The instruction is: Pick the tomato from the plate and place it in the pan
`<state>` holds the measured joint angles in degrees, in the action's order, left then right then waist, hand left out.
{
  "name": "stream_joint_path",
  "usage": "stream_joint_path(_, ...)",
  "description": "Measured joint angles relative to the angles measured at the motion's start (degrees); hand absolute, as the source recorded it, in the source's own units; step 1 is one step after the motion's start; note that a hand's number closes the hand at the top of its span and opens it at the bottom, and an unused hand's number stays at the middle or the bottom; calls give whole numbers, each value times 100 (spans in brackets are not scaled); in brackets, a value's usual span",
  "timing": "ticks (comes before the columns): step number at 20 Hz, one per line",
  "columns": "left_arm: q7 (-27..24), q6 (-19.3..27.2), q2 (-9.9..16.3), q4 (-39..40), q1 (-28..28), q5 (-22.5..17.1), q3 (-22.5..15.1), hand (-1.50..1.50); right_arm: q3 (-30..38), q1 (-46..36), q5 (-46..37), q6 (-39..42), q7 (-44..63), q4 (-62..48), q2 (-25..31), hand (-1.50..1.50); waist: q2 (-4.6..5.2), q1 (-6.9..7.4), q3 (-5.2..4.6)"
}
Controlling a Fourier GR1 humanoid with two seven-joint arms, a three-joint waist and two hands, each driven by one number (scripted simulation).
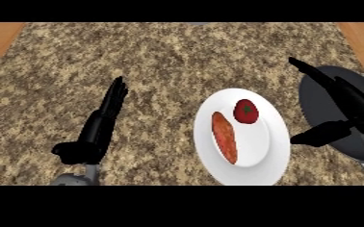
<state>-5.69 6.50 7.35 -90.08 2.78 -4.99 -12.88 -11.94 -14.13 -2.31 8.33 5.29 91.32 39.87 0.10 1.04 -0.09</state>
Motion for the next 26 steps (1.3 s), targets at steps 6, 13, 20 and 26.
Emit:
stream_joint_path(6, -46, -112, 72, 31, 53, -31, 122, 0, -864, -645, -789, 535, 824, -225, -166, -150, 2, 4, 2)
stream_joint_path(13, -67, -56, -77, 17, -47, 133, 107, 0, -1261, -864, -1601, 950, 1370, -510, -752, -150, -7, -56, 6)
stream_joint_path(20, -47, -193, -160, -59, -156, 210, 214, 0, -939, -855, -2282, 1218, 1321, -911, -1367, -150, -10, -78, 8)
stream_joint_path(26, -90, -283, -262, 12, -111, 293, 289, 0, -604, -898, -2712, 1176, 1062, -1374, -1841, -150, -8, -82, 8)
